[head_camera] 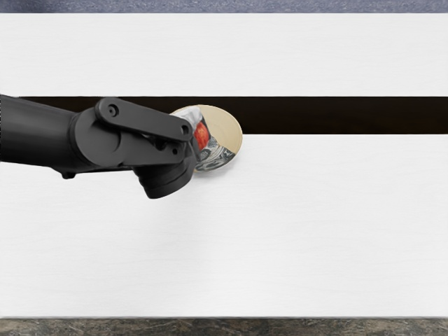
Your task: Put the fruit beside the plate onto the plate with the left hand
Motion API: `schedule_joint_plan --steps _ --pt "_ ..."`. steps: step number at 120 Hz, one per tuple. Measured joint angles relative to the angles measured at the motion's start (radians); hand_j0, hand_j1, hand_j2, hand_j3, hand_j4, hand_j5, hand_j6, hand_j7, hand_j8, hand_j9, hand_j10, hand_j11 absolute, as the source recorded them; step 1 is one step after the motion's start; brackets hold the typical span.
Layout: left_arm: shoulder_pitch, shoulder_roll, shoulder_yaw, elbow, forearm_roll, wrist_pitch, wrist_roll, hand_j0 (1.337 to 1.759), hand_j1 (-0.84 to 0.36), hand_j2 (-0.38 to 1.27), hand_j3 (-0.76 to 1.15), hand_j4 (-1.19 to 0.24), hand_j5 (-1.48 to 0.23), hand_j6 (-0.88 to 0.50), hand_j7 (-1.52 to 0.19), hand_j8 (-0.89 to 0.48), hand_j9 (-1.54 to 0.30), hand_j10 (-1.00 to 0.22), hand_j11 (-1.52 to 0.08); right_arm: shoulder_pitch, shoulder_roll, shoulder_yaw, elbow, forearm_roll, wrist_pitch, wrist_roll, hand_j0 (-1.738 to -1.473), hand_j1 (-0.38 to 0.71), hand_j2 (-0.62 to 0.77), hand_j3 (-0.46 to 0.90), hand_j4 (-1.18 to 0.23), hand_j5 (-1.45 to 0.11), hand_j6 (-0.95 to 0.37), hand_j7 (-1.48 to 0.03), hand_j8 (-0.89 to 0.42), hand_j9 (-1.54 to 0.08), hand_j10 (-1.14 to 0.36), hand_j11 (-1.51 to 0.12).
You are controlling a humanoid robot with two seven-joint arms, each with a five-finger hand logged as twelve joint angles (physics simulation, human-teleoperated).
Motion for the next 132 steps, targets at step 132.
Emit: schedule_joint_plan --steps 132 --pt "0.763 0.856 -1.152 -0.176 0.007 -0.819 0.001 1.658 0.05 0.05 0.0 -0.25 -0.33 -0.25 -0.33 -0.25 -0.33 -0.25 -0.33 -0.001 0.0 0.0 0.0 0.0 0.0 0.0 -1.658 -0.31 -0.01 0.0 -0.04 -0.05 -0.04 -0.05 -0.04 -0.05 -0.03 -0.05"
